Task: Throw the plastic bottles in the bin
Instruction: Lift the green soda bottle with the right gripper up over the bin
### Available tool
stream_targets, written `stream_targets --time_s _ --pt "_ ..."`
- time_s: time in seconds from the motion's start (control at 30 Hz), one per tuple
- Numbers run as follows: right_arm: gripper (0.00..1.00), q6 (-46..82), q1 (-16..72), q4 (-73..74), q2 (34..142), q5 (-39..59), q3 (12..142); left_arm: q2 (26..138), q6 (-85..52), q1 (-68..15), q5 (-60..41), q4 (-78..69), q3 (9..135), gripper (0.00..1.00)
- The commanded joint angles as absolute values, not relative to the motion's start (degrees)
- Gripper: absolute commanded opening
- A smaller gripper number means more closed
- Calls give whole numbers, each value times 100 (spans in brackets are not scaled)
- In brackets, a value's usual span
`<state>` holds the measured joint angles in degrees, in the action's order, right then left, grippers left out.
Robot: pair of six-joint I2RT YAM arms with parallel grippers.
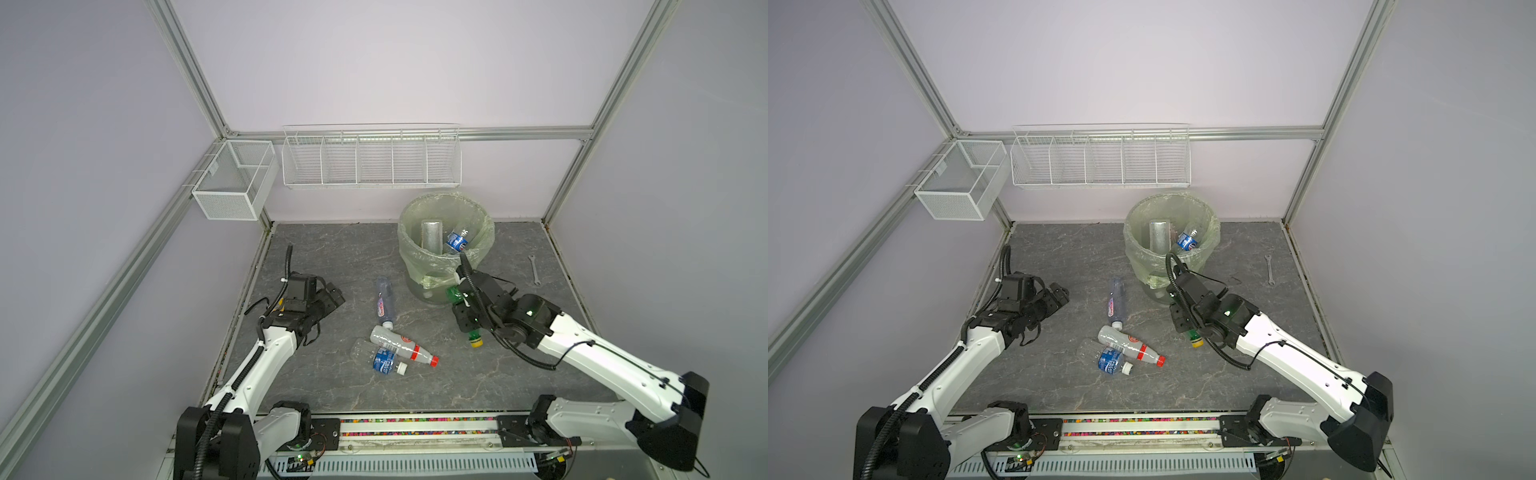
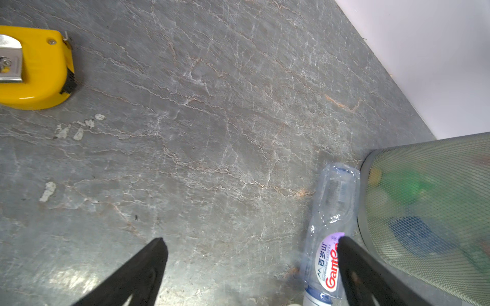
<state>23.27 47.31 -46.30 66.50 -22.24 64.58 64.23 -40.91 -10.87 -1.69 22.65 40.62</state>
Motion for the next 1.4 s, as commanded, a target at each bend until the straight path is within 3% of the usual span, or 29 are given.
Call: stream_targets --time_s 0.0,0.23,0.87,1.13,1.37 --pt "47 2553 4430 -4805 6328 -2196 6555 6447 -4144 -1046 -201 2137 4190 100" --pt "46 2570 3886 -4963 6114 -2030 6704 6330 -4148 -1046 -167 2123 4061 100" --pt "44 2581 3617 -5091 5516 -2406 6868 6451 -3964 -1046 -103 2112 4039 100" --pt "45 1935 3607 -4904 6332 -2324 8140 6494 -3937 -1046 -104 2109 4096 100" --pt "45 1370 3372 -4520 8020 -2144 10130 6430 -3966 -1046 -130 2152 4090 100"
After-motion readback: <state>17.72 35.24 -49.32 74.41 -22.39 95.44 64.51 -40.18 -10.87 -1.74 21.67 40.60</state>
